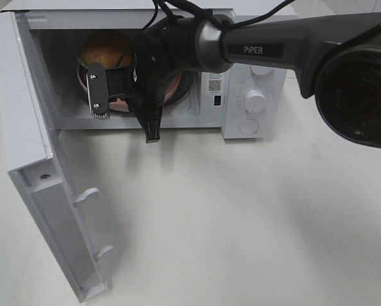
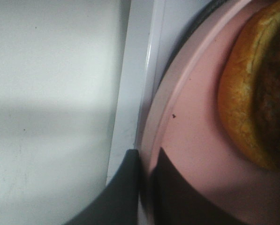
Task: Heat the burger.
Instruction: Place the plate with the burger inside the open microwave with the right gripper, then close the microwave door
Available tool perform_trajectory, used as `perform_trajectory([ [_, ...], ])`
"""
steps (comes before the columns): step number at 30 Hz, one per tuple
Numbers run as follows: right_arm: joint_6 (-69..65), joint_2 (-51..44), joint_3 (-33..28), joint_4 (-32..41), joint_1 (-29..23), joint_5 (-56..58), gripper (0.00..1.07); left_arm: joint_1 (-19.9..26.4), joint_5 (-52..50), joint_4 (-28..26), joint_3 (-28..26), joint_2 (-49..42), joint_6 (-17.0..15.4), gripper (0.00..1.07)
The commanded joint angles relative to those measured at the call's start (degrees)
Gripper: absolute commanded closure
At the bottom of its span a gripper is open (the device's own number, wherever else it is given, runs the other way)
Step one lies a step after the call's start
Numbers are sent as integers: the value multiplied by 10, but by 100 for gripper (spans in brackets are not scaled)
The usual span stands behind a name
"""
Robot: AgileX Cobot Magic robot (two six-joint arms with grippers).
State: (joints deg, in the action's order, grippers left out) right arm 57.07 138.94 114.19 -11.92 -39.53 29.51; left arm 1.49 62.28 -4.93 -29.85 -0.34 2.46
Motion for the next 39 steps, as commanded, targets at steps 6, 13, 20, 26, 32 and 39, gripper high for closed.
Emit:
perform_trajectory([
  [6, -14, -5, 11, -6, 1, -32, 92, -4, -8, 0, 2, -9, 0, 7],
  [13, -25, -5, 7, -15, 1, -32, 63, -4, -8, 0, 2, -9, 0, 7],
  [20, -25, -17, -23, -21, 1, -36, 50, -4, -8, 0, 2, -9, 0, 7],
  [26, -26, -50, -87, -23, 1, -83, 43, -4, -8, 0, 2, -9, 0, 7],
  [32, -58, -101, -168, -28, 1, -165, 28, -4, -8, 0, 2, -9, 0, 7],
  [39, -79, -145, -246, -38, 1, -204, 27, -4, -8, 0, 2, -9, 0, 7],
])
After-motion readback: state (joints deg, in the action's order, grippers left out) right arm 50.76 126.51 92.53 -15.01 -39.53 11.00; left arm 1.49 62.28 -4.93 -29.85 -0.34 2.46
